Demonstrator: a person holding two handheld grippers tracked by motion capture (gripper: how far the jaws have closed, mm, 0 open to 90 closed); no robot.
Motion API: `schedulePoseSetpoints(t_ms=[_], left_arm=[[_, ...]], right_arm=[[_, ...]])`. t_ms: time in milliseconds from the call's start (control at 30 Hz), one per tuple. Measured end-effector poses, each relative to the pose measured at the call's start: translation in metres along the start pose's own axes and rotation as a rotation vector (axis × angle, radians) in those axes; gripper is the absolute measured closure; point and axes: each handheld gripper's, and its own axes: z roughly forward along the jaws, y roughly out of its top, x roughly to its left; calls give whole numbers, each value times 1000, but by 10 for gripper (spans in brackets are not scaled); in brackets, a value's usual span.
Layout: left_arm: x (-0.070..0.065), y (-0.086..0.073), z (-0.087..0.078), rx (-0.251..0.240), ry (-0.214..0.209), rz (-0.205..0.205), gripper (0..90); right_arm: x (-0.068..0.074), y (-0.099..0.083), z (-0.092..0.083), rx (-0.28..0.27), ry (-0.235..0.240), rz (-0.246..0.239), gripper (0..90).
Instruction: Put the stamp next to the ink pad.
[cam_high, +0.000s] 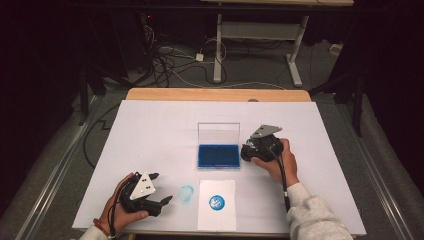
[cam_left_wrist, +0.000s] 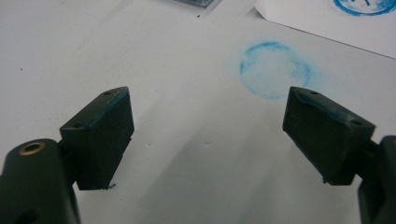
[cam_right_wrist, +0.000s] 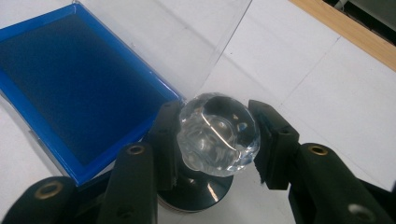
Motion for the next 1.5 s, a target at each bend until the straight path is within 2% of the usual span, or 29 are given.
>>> schedulePoseSetpoints(t_ms=[300,733,1133,1267,1500], left_arm=[[-1,1,0,0,-5,1,162],[0,1,-1,-5,-9,-5,162],[0,2,0,-6,-15,-7,162],[0,2,0,-3,-17,-4,162],[1,2,-1,-4,-8,-8,162]], right_arm=[[5,-3,-1,-12,-4,-1,569],[5,-4,-1,-29,6,17,562],[3,-3,-6,-58,10,34,492],[2,-2,-10,-77,15,45,485],[1,1,-19,-134,-11,68,442]])
